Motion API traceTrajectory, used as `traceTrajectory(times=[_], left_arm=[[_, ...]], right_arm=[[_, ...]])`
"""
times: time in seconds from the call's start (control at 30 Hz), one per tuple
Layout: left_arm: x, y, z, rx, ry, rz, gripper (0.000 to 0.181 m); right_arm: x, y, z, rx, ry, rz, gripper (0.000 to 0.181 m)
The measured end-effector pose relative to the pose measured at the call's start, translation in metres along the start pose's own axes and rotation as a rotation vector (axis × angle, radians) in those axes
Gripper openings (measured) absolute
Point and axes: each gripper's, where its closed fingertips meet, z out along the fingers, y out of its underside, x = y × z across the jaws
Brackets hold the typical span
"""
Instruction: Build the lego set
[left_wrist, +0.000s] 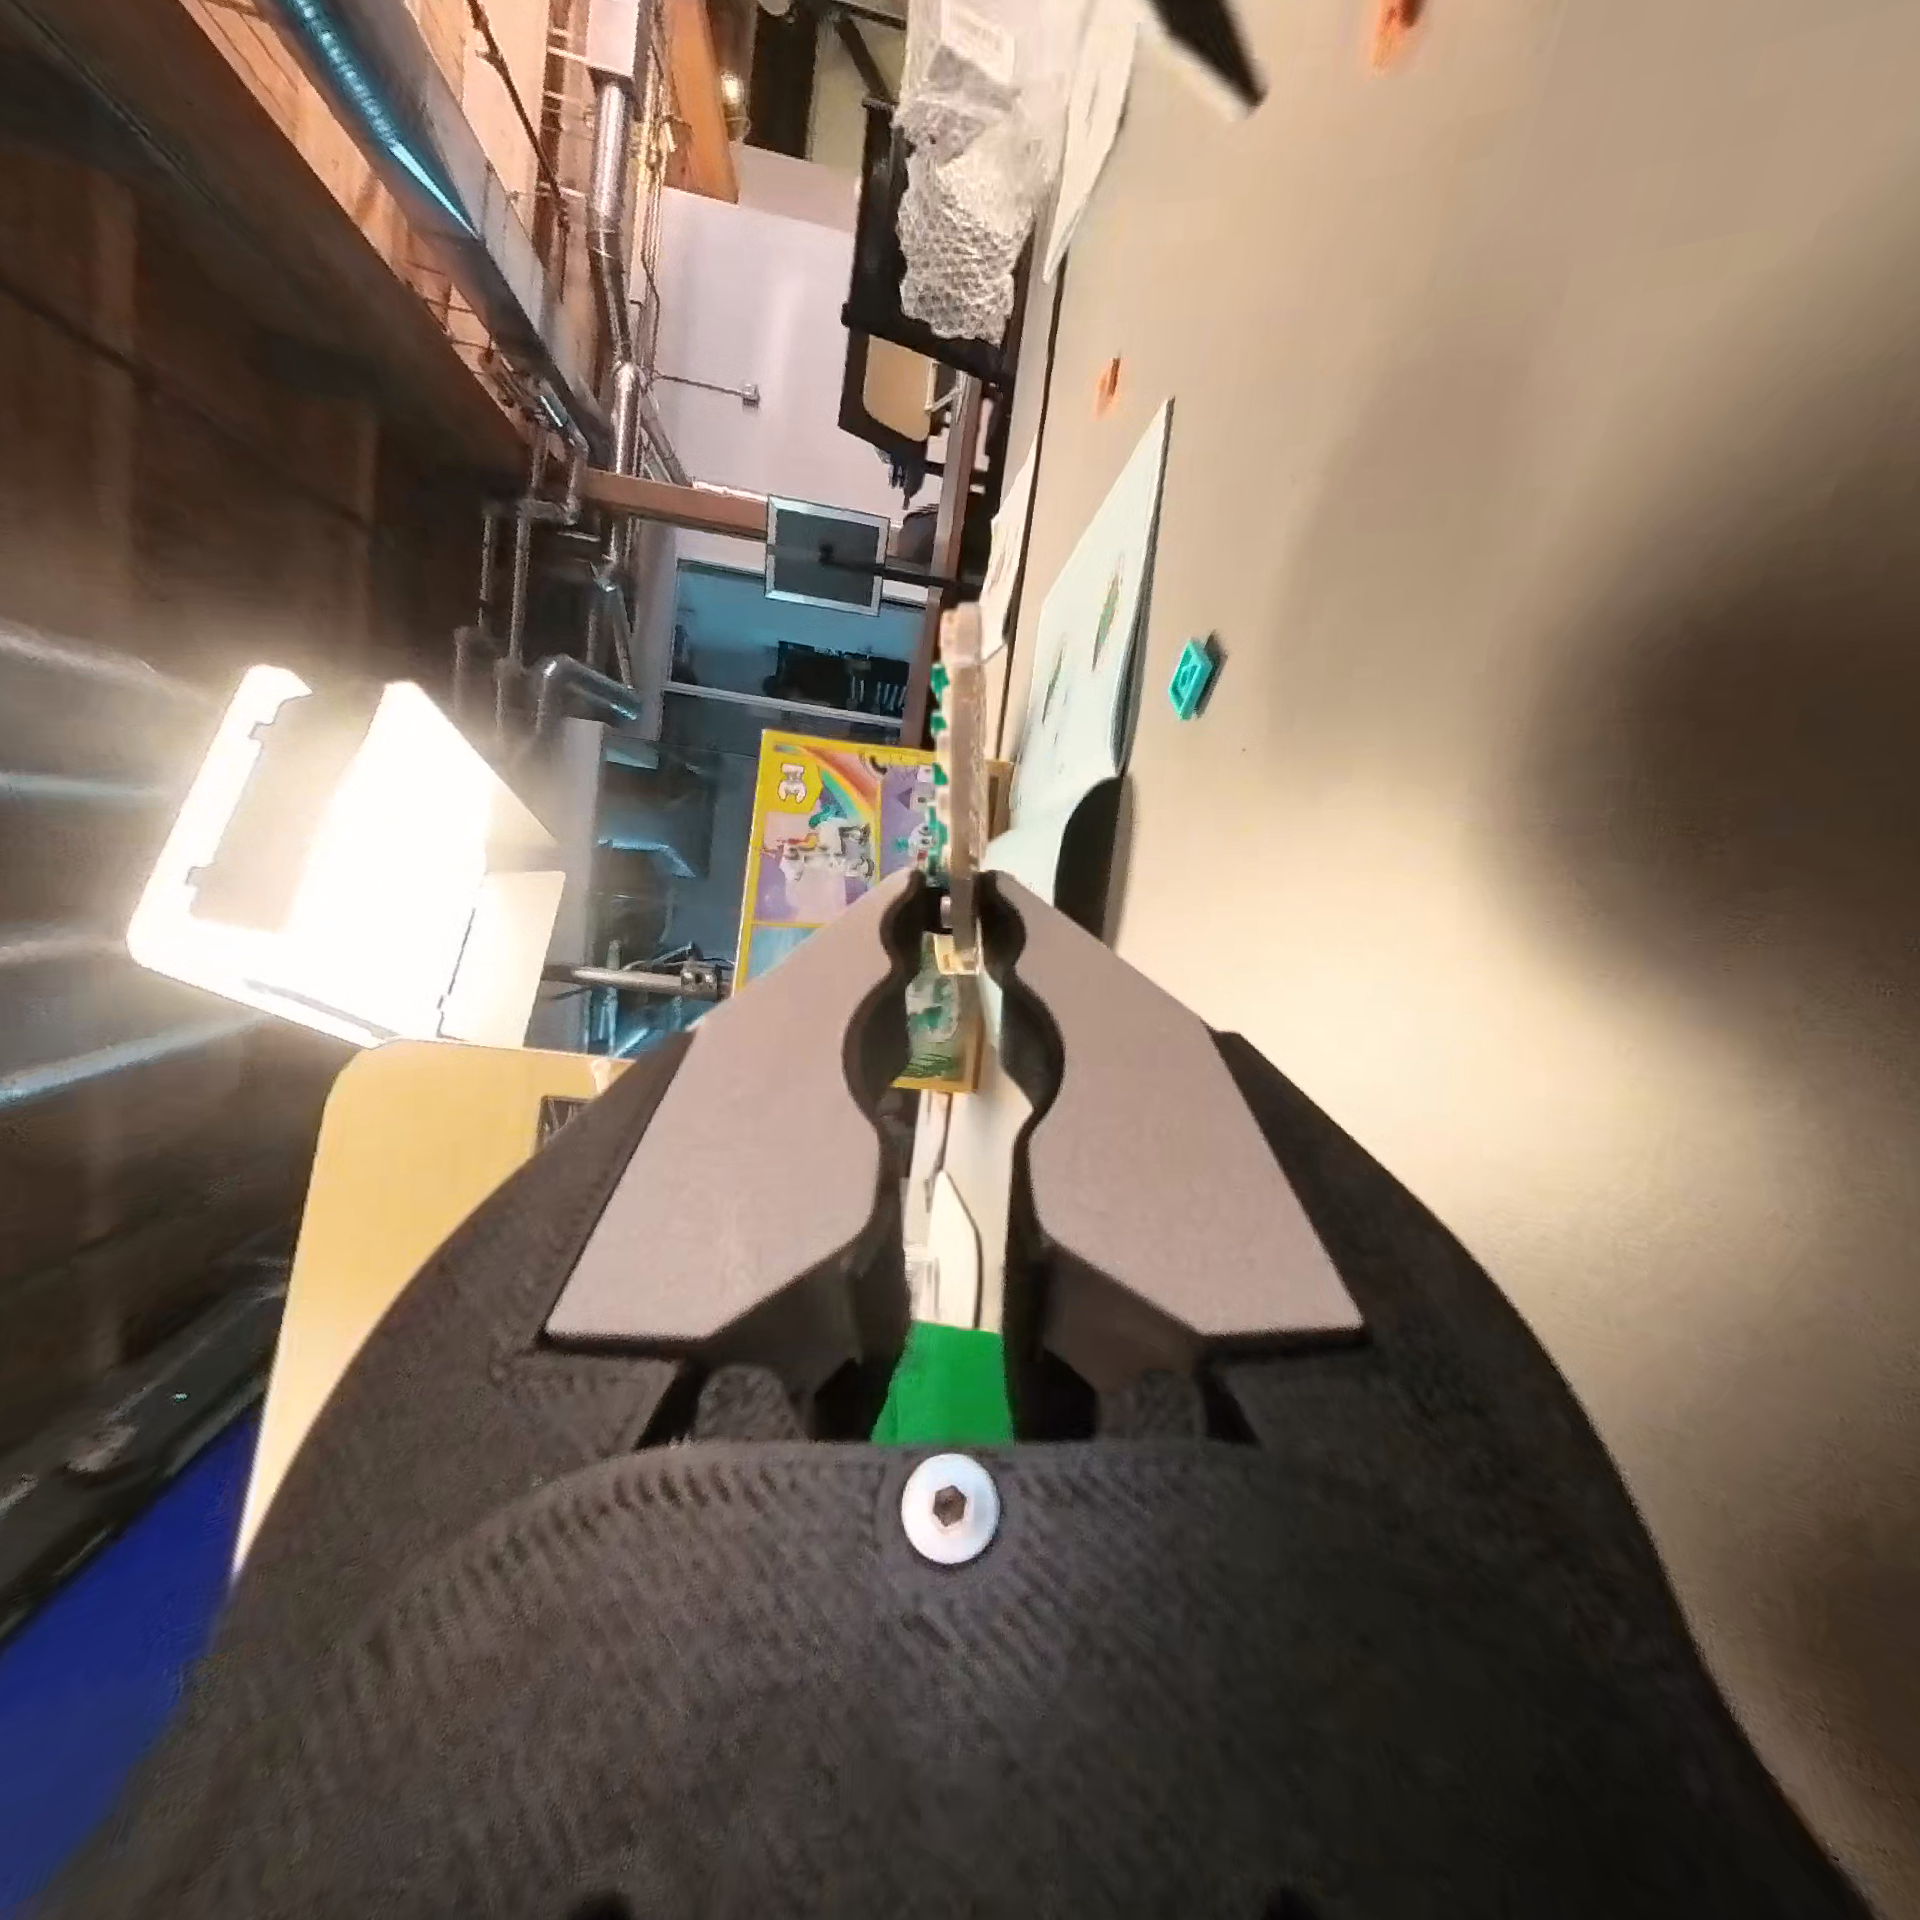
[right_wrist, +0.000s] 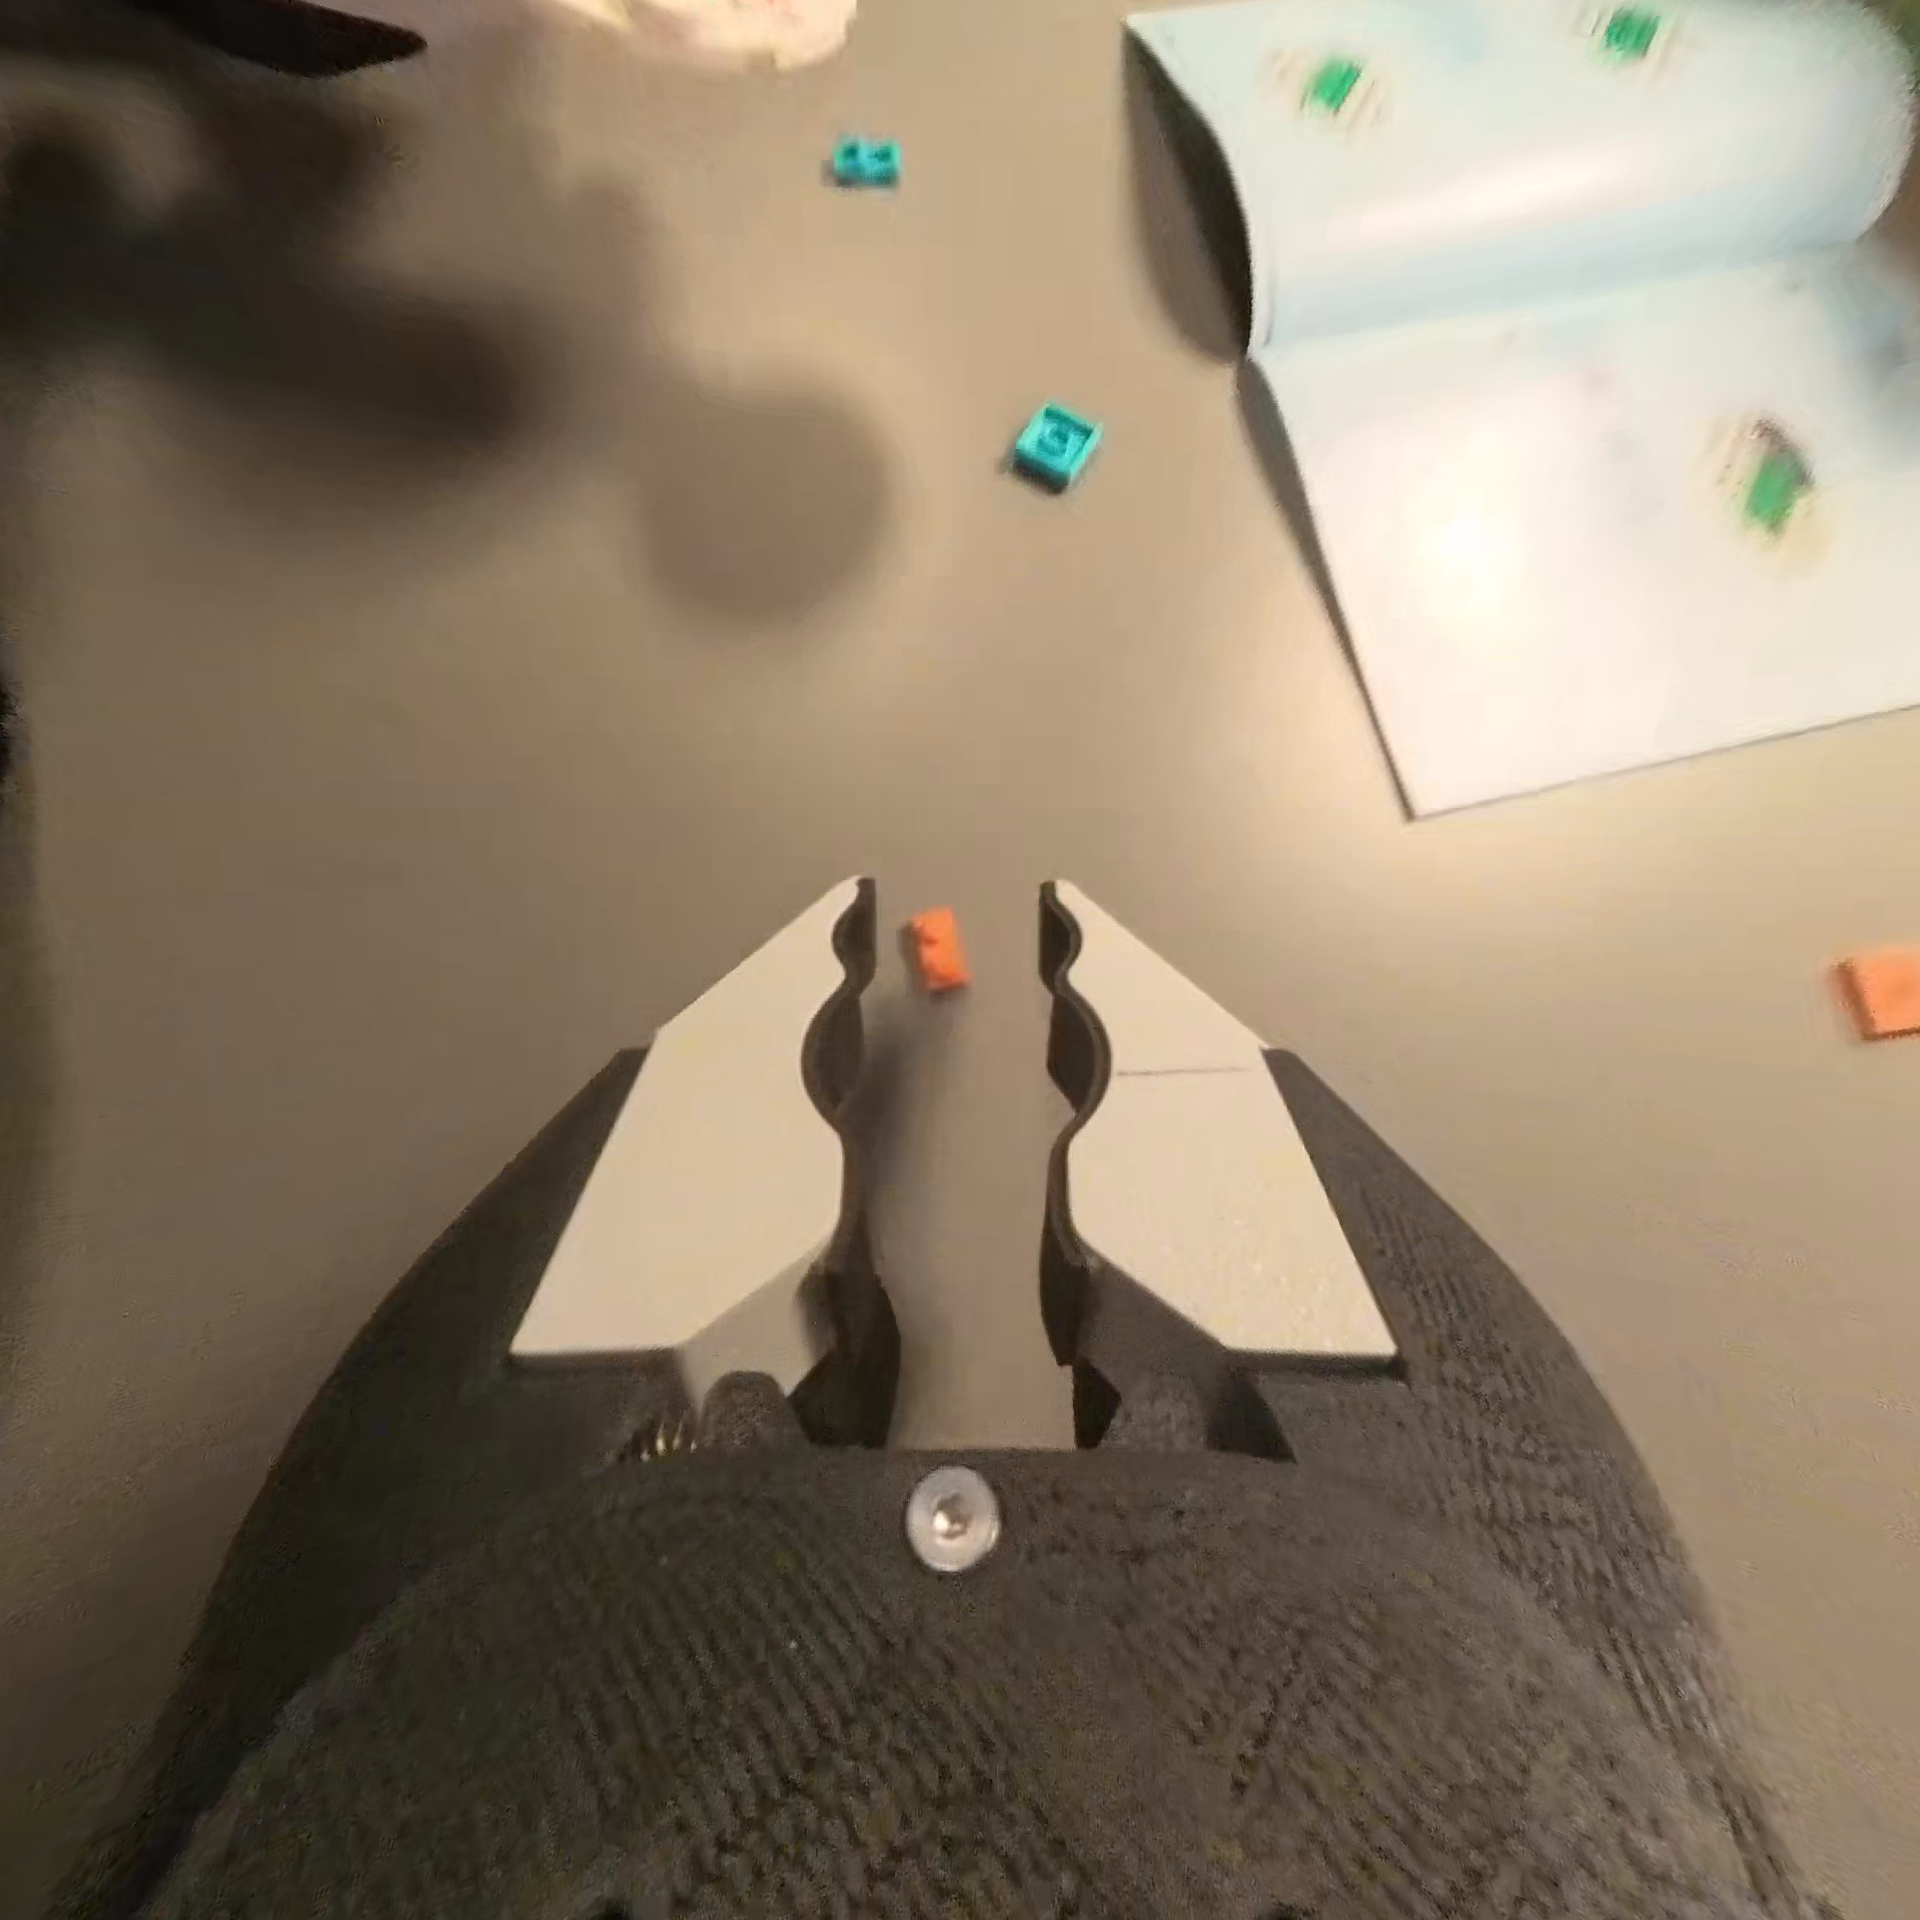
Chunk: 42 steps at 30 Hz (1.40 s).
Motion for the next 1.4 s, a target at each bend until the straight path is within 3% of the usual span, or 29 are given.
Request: traceTrajectory(times=[0.3, 0.37, 0.43, 0.6, 0.77, 0.93, 1.3, 1.4], left_arm=[[0.007, -0.008, 0.002, 0.002, -0.003, 0.07, 0.009], [0.006, -0.01, 0.001, 0.004, -0.021, 0.106, 0.009], [0.01, -0.011, 0.002, -0.012, -0.012, 0.134, 0.009], [0.012, -0.013, 0.004, -0.017, -0.009, 0.141, 0.009], [0.015, -0.016, 0.003, -0.001, 0.003, 0.136, 0.009], [0.015, -0.014, 0.004, -0.007, 0.003, 0.138, 0.009], [0.017, -0.014, 0.005, -0.011, 0.013, 0.137, 0.009], [0.018, -0.013, 0.005, -0.013, 0.018, 0.138, 0.009]], right_arm=[[-0.006, 0.015, 0.008, -0.01, -0.075, 0.059, 0.021], [-0.005, 0.015, 0.009, -0.042, -0.068, 0.066, 0.006], [0.003, 0.011, 0.01, -0.095, -0.002, 0.088, 0.006], [-0.035, -0.086, 0.018, 0.157, 0.003, 0.011, 0.005], [-0.058, -0.119, 0.045, 0.127, -0.017, -0.05, 0.006], [-0.063, -0.122, 0.062, 0.064, -0.025, -0.107, 0.006], [-0.061, -0.118, 0.063, -0.005, 0.007, -0.103, 0.006], [-0.06, -0.118, 0.063, -0.002, 0.016, -0.094, 0.015]])
